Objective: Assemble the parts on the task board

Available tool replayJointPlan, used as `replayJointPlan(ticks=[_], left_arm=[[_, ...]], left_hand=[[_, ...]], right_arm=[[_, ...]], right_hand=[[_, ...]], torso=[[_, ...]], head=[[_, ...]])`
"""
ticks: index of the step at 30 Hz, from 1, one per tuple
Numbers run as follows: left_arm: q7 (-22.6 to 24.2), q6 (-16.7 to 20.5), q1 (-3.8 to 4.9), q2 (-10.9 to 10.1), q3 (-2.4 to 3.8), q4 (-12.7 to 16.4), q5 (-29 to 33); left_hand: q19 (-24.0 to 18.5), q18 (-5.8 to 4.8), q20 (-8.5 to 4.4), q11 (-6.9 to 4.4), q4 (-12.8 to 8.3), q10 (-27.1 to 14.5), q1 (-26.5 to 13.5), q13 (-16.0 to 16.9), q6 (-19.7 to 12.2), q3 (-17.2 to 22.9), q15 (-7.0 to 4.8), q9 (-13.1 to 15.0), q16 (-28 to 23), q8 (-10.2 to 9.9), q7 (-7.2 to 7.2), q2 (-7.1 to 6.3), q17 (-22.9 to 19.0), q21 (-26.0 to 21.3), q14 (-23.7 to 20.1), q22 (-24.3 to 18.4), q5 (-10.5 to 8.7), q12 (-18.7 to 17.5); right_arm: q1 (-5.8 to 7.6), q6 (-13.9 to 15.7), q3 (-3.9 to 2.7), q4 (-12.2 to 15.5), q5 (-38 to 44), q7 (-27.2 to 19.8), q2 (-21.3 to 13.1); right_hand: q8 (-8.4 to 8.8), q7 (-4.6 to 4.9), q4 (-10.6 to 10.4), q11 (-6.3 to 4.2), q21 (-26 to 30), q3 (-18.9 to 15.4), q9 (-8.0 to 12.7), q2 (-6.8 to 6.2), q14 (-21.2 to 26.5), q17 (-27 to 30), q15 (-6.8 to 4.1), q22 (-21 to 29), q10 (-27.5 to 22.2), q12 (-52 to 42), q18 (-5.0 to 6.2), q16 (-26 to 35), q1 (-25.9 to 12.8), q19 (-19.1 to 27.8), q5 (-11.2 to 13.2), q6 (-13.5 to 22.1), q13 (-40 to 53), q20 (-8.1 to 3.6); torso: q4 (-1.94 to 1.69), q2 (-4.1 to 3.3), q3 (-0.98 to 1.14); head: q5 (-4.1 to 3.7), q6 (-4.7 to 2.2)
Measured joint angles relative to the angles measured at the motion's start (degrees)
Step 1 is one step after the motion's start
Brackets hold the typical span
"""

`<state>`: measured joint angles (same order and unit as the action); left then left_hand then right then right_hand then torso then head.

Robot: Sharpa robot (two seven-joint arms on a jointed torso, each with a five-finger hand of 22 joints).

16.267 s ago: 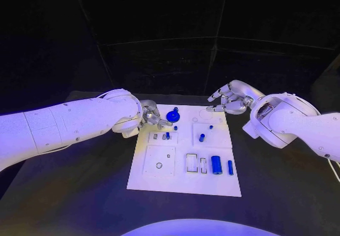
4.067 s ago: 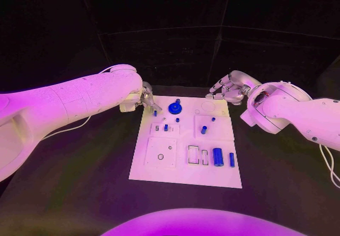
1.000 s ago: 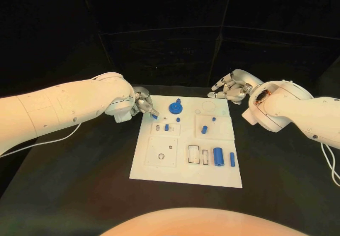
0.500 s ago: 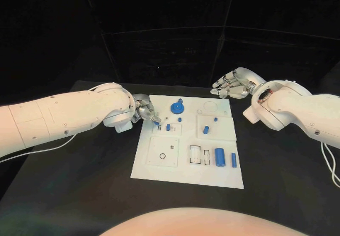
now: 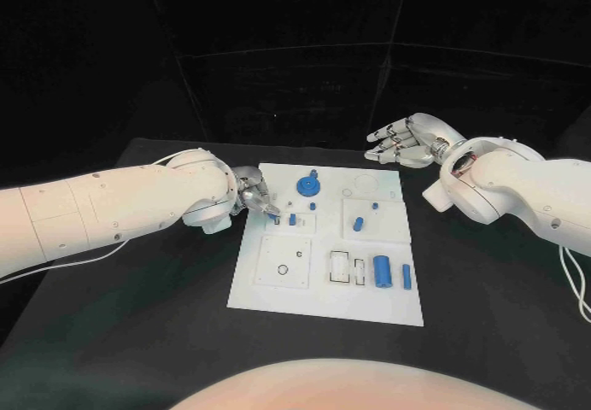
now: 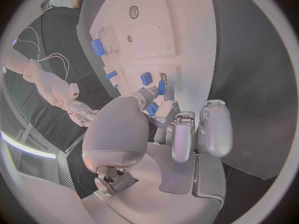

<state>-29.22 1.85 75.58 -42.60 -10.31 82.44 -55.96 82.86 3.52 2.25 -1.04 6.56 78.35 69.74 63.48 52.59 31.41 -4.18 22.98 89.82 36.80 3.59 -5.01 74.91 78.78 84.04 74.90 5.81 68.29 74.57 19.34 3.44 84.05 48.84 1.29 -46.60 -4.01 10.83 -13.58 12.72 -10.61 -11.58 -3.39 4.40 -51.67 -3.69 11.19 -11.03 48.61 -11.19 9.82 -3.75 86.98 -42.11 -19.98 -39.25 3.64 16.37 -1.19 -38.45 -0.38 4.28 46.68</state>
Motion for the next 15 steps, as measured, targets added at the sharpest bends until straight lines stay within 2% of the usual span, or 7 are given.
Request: replayJointPlan(ticks=[3, 7, 12, 15], left_arm=[[-0.2, 0.2, -0.18, 0.3, -0.04, -0.1, -0.3], [-0.4, 0.3, -0.47, 0.7, -0.07, -0.2, -0.9], [-0.6, 0.5, -0.76, 1.1, -0.11, -0.3, -1.5], [-0.7, 0.6, -0.82, 1.2, -0.11, -0.4, -1.8]], left_hand=[[0.0, 0.0, 0.0, -0.08, 0.0, 0.1, 0.0, 0.0, 0.0, 0.0, 0.0, 0.1, 0.0, 0.0, 0.0, -0.04, 0.0, 0.0, 0.0, 0.0, 0.0, 0.0], [0.0, 0.0, 0.0, -0.08, 0.0, 0.1, 0.0, 0.0, 0.0, 0.0, 0.0, 0.1, 0.0, 0.0, 0.01, -0.03, 0.0, 0.0, 0.0, 0.0, -0.01, 0.0], [0.0, 0.0, 0.0, -0.08, 0.0, 0.1, 0.0, 0.0, -0.1, 0.0, 0.0, 0.1, 0.0, 0.0, 0.1, -0.02, 0.0, 0.0, 0.0, 0.0, -0.03, 0.0], [0.0, 0.0, 0.0, -0.08, 0.0, 0.1, 0.0, 0.0, -0.1, 0.0, 0.0, 0.1, 0.0, 0.0, 0.1, -0.02, 0.0, 0.0, 0.0, 0.0, -0.05, 0.0]], right_arm=[[0.0, -0.1, 0.0, -0.1, -0.5, -0.6, 0.1], [0.0, -0.1, 0.0, -0.1, -1.0, -1.1, 0.2], [0.0, -0.3, 0.0, -0.1, -1.2, -1.3, 0.2], [0.0, -0.5, 0.0, -0.1, -1.3, -1.3, 0.3]], right_hand=[[0.41, -0.38, 0.1, 0.29, 0.9, 0.1, 0.1, -0.01, 1.1, 0.2, 0.23, 0.7, -0.3, 0.6, 0.0, 0.1, -0.4, 0.0, 0.0, 1.2, -0.1, 0.0], [0.41, -0.3, 0.4, 0.29, 1.3, 0.1, 0.1, -0.01, 1.1, 0.2, 0.22, 1.0, -0.3, 0.6, 0.0, 0.1, -0.4, 0.0, 0.0, 1.6, -0.1, 0.0], [0.41, -0.51, 1.0, -0.13, 2.2, 0.3, 0.1, 0.0, -2.9, 0.1, -0.51, 1.9, 0.2, 1.1, 0.0, -0.2, -1.2, -0.5, 0.0, 2.0, -0.1, 0.15], [0.41, -0.34, 1.1, -0.03, 2.2, 0.5, 0.0, 0.37, -4.5, 0.1, -0.79, 2.2, 0.8, 1.7, -0.01, -0.2, -1.6, -2.0, 0.0, 1.2, -0.1, 0.09]], torso=[[0.0, -0.02, 0.01], [0.03, -0.03, 0.02], [0.03, -0.03, 0.02], [0.03, -0.03, 0.02]], head=[[0.02, 0.04], [0.1, 0.0], [0.0, 0.08], [-0.01, 0.1]])
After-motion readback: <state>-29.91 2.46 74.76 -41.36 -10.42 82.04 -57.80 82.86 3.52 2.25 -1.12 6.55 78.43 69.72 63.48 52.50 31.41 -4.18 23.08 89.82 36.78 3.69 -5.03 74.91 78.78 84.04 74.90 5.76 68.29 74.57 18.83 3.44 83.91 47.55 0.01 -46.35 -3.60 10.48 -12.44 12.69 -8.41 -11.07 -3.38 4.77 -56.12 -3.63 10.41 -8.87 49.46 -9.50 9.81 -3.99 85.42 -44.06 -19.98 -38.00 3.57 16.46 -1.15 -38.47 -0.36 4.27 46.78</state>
